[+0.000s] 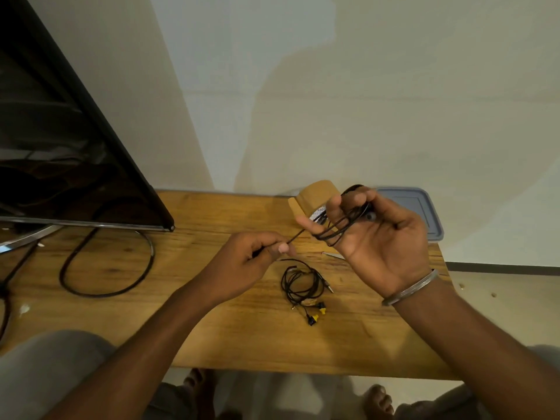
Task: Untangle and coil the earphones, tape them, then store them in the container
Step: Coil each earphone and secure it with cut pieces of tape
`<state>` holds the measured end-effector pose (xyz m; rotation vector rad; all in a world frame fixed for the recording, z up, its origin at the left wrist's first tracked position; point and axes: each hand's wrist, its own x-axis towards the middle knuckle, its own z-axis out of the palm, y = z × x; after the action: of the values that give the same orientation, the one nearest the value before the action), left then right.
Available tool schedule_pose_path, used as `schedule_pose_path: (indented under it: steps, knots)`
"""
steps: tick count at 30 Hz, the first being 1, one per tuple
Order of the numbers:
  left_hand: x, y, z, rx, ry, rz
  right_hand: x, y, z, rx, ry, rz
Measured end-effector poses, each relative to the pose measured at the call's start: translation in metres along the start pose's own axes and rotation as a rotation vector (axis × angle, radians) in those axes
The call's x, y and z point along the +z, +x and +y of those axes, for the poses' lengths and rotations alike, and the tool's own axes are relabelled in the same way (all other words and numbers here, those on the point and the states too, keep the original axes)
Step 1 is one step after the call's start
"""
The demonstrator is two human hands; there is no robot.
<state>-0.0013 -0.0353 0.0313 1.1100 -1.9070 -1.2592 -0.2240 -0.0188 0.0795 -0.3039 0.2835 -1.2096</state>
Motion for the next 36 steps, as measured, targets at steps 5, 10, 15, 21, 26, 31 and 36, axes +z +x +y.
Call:
schedule_pose_path:
  steps: [5,10,15,21,26,31,36]
  knots:
    - [0.004,-0.002,0.003,0.002,0.063,-0.086,0.003,0.001,0.0,-0.105,-0.063,0.13]
    - [0.004,-0.006,0.002,0.01,0.104,-0.134,-0.009,0.005,0.002,-0.289,-0.409,0.196]
    - [0.006,-0.003,0.013,0.086,0.003,-0.109,-0.025,0.003,0.015,-0.623,-1.707,-0.005]
    - [-0.002,-0.001,0.016,0.092,-0.074,0.011,-0.034,-0.001,0.031,-0.318,-1.774,-0.264]
    - [-0.01,0.001,0.015,0.074,-0.136,0.131,-0.024,-0.002,0.028,0.194,-1.162,-0.208]
    - [-0.008,0.002,0.01,-0.035,-0.227,0.131,-0.005,-0.003,0.024,0.382,-0.013,-0.248]
    - [0.006,0.0,0.005,-0.146,-0.196,-0.039,-0.006,0.0,0.01,0.135,0.02,-0.123]
